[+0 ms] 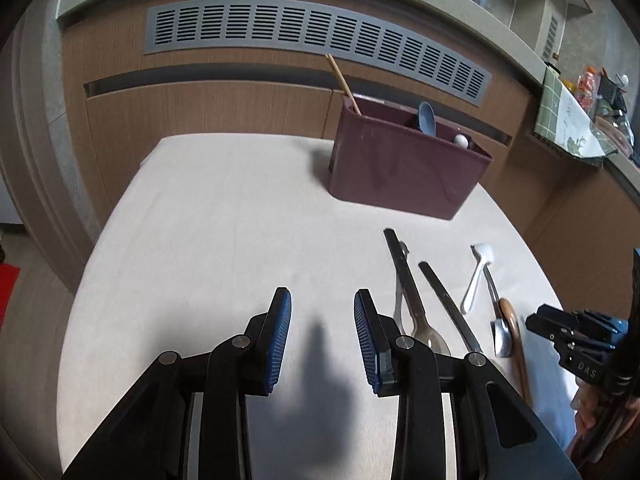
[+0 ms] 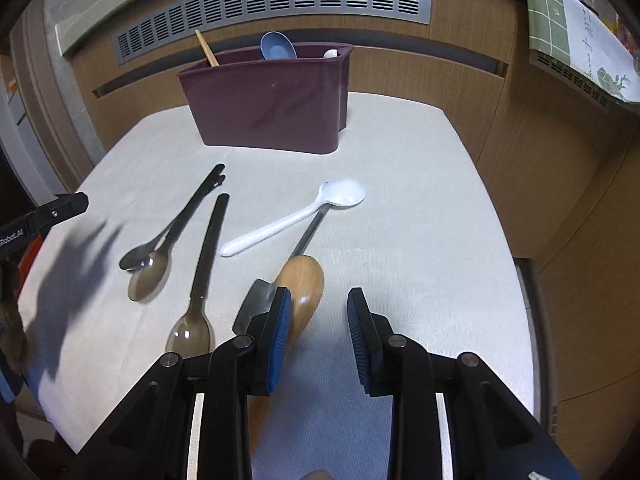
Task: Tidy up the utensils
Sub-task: 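Grasp the wooden spoon by its handle with the right tool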
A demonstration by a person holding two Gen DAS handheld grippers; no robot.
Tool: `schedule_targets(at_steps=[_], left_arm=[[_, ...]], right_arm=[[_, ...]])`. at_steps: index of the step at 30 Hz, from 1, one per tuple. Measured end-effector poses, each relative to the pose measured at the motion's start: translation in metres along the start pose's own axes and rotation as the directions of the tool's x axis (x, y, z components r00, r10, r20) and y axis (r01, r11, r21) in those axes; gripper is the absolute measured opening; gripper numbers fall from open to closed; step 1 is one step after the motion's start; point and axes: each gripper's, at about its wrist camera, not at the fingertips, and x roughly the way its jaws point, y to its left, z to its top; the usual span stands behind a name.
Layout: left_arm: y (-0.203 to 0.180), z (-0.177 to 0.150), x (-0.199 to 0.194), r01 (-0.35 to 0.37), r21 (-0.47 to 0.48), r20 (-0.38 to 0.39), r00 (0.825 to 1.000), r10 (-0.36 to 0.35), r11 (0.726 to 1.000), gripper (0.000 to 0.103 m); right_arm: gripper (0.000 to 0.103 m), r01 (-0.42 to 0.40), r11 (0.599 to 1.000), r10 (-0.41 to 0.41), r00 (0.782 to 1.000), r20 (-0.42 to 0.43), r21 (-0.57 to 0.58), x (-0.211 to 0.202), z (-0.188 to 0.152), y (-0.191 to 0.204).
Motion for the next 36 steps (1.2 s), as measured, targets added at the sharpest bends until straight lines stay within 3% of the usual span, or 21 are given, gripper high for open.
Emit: schedule_targets(at_steps=[3,8,13,18,20,22,24,26,34,36], left_arm=[[-0.006,-0.003,0.004,0.017,0.019,-0.022,1.000,-0.017,1.000,0.034],[-0.013,-0.008,0.012,0.039,0.039,-0.053,0.998,-0.037,0.998,0.034],[-0.020,-0.012,0.012,0.075,0.053,-0.061,0.996,-0.072,0.996,0.035],[-0.033,-0.017,0.012,0.108,0.075,-0.080,0.992,-0.102,0.991,0.035],[-0.040,-0.020,0.012,0.125,0.088,-0.092,0.989,-0.117,0.988,0.035],[-0.048,-0.023,0.012,0.148,0.107,-0.107,0.985,-0.136,0.983,0.035],[-0.058,-0.027,0.014,0.169,0.128,-0.127,0.980,-0.152,0.977,0.035],[-0.067,-0.030,0.017,0.188,0.147,-0.148,0.975,-0.166,0.971,0.035],[-0.084,-0.038,0.020,0.193,0.186,-0.171,0.972,-0.161,0.963,0.035],[-0.083,-0.038,0.019,0.186,0.185,-0.167,0.974,-0.155,0.965,0.035]], right_arm=[[0.027,0.001,1.000,-0.001,1.000,-0.022,-0.001,0.004,0.004,0.001],[0.027,-0.112,0.992,0.116,0.991,-0.064,0.065,0.018,0.004,-0.003],[0.029,-0.148,0.975,0.159,0.986,-0.055,0.166,0.033,0.007,-0.010],[0.029,-0.121,0.988,0.126,0.991,-0.052,0.096,0.035,0.011,0.004],[0.021,-0.096,0.993,0.098,0.995,-0.034,0.071,0.031,0.011,0.005],[0.009,-0.012,0.998,0.012,1.000,0.000,0.060,0.023,0.010,0.003],[0.006,0.085,0.994,-0.088,0.995,0.040,0.063,0.014,0.009,-0.003],[0.006,0.122,0.990,-0.127,0.990,0.060,0.076,0.007,0.006,-0.012],[0.009,0.066,0.991,-0.072,0.996,0.054,0.113,0.001,-0.003,-0.033],[0.011,0.006,0.994,-0.010,0.999,0.035,0.110,0.004,-0.006,-0.034]])
